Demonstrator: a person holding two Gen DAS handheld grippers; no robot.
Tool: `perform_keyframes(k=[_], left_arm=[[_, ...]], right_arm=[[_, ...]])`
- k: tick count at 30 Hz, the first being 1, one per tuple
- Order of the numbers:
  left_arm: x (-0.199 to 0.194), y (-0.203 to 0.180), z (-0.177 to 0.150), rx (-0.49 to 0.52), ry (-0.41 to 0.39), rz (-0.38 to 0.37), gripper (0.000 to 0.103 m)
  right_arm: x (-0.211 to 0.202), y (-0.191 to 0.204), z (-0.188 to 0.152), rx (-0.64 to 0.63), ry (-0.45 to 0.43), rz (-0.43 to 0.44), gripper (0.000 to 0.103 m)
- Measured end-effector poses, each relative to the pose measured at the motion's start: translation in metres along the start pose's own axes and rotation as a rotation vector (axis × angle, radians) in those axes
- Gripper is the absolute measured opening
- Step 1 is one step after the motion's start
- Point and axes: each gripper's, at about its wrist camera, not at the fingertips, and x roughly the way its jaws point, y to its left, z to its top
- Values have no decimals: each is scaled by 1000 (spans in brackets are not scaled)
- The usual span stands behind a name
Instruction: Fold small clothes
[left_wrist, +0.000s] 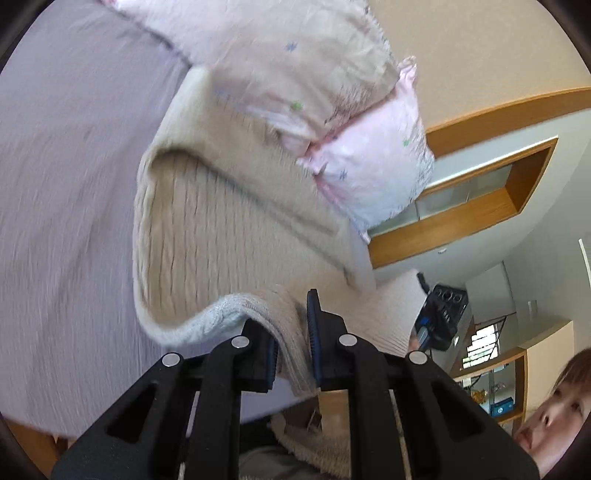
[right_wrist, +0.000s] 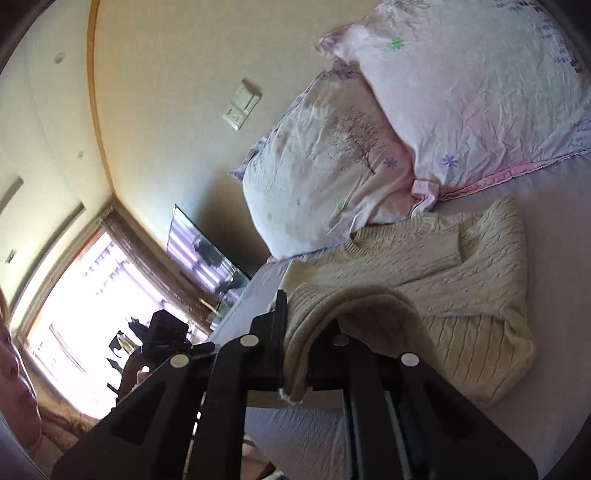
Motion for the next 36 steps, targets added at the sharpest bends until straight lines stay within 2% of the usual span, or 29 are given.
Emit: perform_keyframes(k=[2, 5, 7, 8, 10, 11, 12, 13, 14, 15, 16, 18, 21, 23, 25, 27, 30, 31, 33, 34, 36], left_arm=[[10, -5, 43, 27, -80, 13, 14], [45, -2, 106, 24, -175, 89, 14], [77, 8, 136, 4, -168, 154, 14], [94, 13, 148, 2, -162, 213, 14], [114, 17, 160, 5, -144, 270, 14], [118, 18, 163, -3, -138, 262, 17], [116, 17, 163, -5, -140, 256, 22], [112, 14, 163, 9, -149, 250, 47], [106, 10, 163, 34, -166, 253, 78], [98, 7, 163, 63, -195, 268, 88], [88, 4, 160, 98, -224, 298, 93], [79, 9, 158, 125, -204, 347, 93], [76, 34, 151, 84, -115, 415, 92], [83, 56, 149, 50, -67, 441, 85], [88, 69, 147, 9, -37, 404, 80], [98, 79, 142, -30, 8, 325, 74], [107, 75, 136, 5, 15, 297, 74], [108, 76, 135, -20, 7, 269, 71], [110, 88, 131, -126, -8, 200, 47], [113, 97, 129, -178, -3, 178, 29], [116, 98, 127, -196, -20, 163, 25]], right_arm=[[8, -21, 25, 39, -69, -51, 8], [35, -66, 62, 126, -140, -156, 8], [65, -104, 79, 195, -147, -290, 9], [78, -122, 80, 250, -126, -355, 14], [96, -152, 72, 379, -93, -449, 37], [98, -162, 68, 422, -107, -475, 56], [94, -165, 66, 432, -138, -490, 73], [88, -164, 64, 418, -181, -507, 79], [83, -163, 63, 401, -213, -509, 89], [78, -160, 63, 384, -235, -515, 97], [73, -158, 63, 366, -252, -525, 99], [60, -152, 60, 311, -293, -506, 101], [49, -155, 62, 296, -315, -490, 101], [47, -159, 64, 318, -313, -468, 101], [49, -163, 66, 336, -307, -456, 101], [47, -164, 66, 342, -308, -448, 101], [45, -161, 67, 338, -311, -432, 101], [45, -161, 67, 339, -311, -425, 101], [46, -162, 67, 346, -304, -398, 101], [47, -162, 67, 350, -299, -385, 101], [49, -161, 69, 348, -286, -363, 101]])
